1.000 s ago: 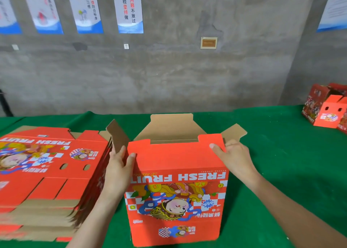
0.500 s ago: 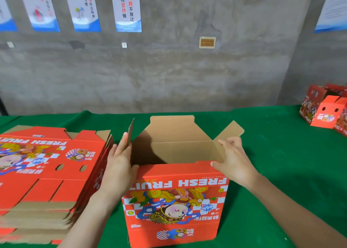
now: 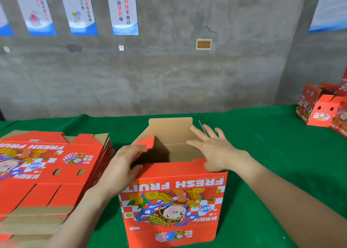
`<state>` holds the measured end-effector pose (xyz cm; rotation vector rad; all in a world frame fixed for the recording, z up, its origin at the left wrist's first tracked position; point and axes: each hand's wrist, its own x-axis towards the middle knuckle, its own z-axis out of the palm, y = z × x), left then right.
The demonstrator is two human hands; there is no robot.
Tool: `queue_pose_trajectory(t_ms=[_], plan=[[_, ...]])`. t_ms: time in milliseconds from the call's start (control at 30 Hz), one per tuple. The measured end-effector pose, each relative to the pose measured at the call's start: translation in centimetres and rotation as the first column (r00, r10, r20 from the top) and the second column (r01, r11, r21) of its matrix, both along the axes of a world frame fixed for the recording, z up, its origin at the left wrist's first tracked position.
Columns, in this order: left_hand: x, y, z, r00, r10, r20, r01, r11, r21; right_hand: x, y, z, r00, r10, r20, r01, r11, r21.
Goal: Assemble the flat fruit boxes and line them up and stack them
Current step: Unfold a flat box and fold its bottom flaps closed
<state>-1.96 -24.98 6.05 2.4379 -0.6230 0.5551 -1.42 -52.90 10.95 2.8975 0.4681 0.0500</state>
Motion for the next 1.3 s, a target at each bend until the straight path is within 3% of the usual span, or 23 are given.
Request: queue_pose_trajectory(t_ms=[100, 200, 300, 367, 467, 567, 700, 867, 1033, 1100, 1167, 1233, 1300], plan=[[0.4, -0.2, 0.3, 0.986, -0.054, -0.157, 0.056, 0.998, 0.013, 0.6, 0.5, 0.5, 0.994, -0.031, -0.102, 0.029, 0.999, -0.026], [2.1, -1.0, 0.8, 0.994, 0.072, -0.076, -0.068, 0.996, 0.065, 0.8, 0.7, 0.5, 0.992, -0.036, -0.122, 0.035, 0.999, -0.011], [4.0, -2.1, 1.0, 0.954, 0.281, -0.108, -0.231, 0.914, 0.335, 0.9, 0.2, 0.1, 0.994, -0.042, -0.105, 0.047, 0.998, 0.042], [5.1, -2.7, 1.0, 0.914, 0.321, -0.247, -0.204, 0.891, 0.405, 0.8, -0.6, -0.3, 0.997, -0.022, -0.076, 0.030, 0.994, 0.106], [6.5, -2.7, 1.2, 0.870, 0.265, -0.416, -0.157, 0.948, 0.276, 0.4, -1.6, -1.1, 0.994, 0.105, 0.033, -0.110, 0.963, 0.245], [7.2, -2.4, 0.8, 0.891, 0.274, -0.363, -0.177, 0.944, 0.277, 0.0, -1.9, -1.6, 0.971, 0.209, 0.112, -0.236, 0.892, 0.384], [7.4, -2.1, 0.4, 0.924, 0.215, -0.316, -0.154, 0.967, 0.205, 0.6, -2.2, -3.2, 0.983, 0.161, 0.092, -0.185, 0.837, 0.516], [6.7, -1.8, 0.8, 0.967, 0.095, -0.235, -0.133, 0.980, -0.150, 1.1, -2.0, -4.6, 0.990, 0.076, 0.116, -0.137, 0.670, 0.730], [6.3, -1.3, 1.2, 0.944, 0.082, -0.321, -0.225, 0.868, -0.442, 1.4, -1.9, -4.8, 0.987, -0.018, 0.162, -0.120, 0.586, 0.802], [6.2, -1.2, 1.2, 0.938, 0.062, -0.341, -0.192, 0.911, -0.364, 1.2, -1.9, -4.9, 0.979, -0.049, 0.195, -0.134, 0.568, 0.812], [6.3, -1.4, 1.1, 0.932, 0.082, -0.353, -0.129, 0.986, -0.110, 1.1, -2.0, -5.0, 0.970, -0.057, 0.236, -0.165, 0.557, 0.814], [6.4, -1.4, 0.8, 0.916, 0.107, -0.388, -0.088, 0.994, 0.067, 1.2, -2.0, -4.9, 0.960, -0.070, 0.270, -0.193, 0.531, 0.825], [6.5, -1.4, 0.9, 0.902, 0.112, -0.418, -0.083, 0.993, 0.088, 1.7, -2.0, -4.4, 0.955, -0.085, 0.283, -0.192, 0.552, 0.812]])
